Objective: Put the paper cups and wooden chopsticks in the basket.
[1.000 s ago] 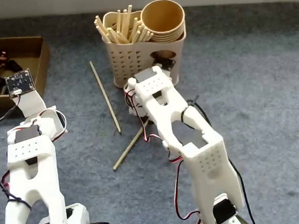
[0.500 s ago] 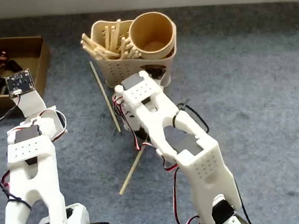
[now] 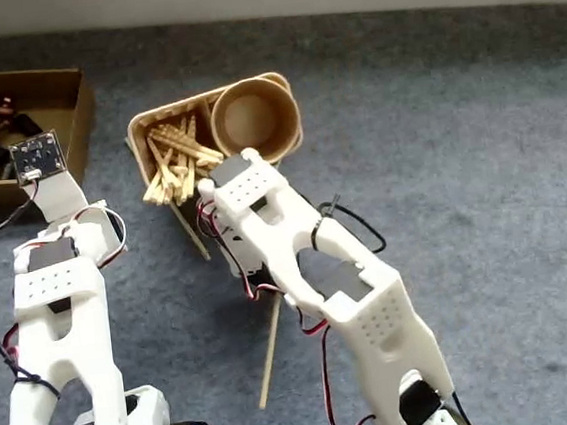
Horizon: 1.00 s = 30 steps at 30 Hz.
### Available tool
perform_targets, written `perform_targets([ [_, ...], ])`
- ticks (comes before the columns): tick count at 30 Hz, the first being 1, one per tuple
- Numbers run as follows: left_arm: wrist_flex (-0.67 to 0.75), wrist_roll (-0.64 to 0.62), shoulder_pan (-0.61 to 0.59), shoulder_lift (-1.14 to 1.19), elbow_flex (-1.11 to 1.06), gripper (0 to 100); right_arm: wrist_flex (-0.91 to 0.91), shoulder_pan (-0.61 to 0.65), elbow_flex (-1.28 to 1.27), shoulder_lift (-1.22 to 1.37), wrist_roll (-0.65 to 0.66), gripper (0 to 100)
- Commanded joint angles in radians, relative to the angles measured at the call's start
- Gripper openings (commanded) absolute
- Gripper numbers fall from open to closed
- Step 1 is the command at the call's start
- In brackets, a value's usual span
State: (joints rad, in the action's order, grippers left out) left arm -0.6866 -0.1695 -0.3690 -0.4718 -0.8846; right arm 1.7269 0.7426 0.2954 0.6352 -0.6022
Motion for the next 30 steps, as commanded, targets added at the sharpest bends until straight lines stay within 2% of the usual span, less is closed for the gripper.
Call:
perform_targets([
  [1,0.017,0.009,-0.013,-0.028,0.007,0,0.033,0.041,0.016,-0.042,0.029,0.5],
  [14,0.017,0.009,-0.013,-0.028,0.007,0,-0.019,0.041,-0.171,-0.387,0.031,0.5],
  [30,0.017,0.009,-0.013,-0.028,0.007,0,-0.028,0.036,-0.254,-0.748,0.032,0.5],
])
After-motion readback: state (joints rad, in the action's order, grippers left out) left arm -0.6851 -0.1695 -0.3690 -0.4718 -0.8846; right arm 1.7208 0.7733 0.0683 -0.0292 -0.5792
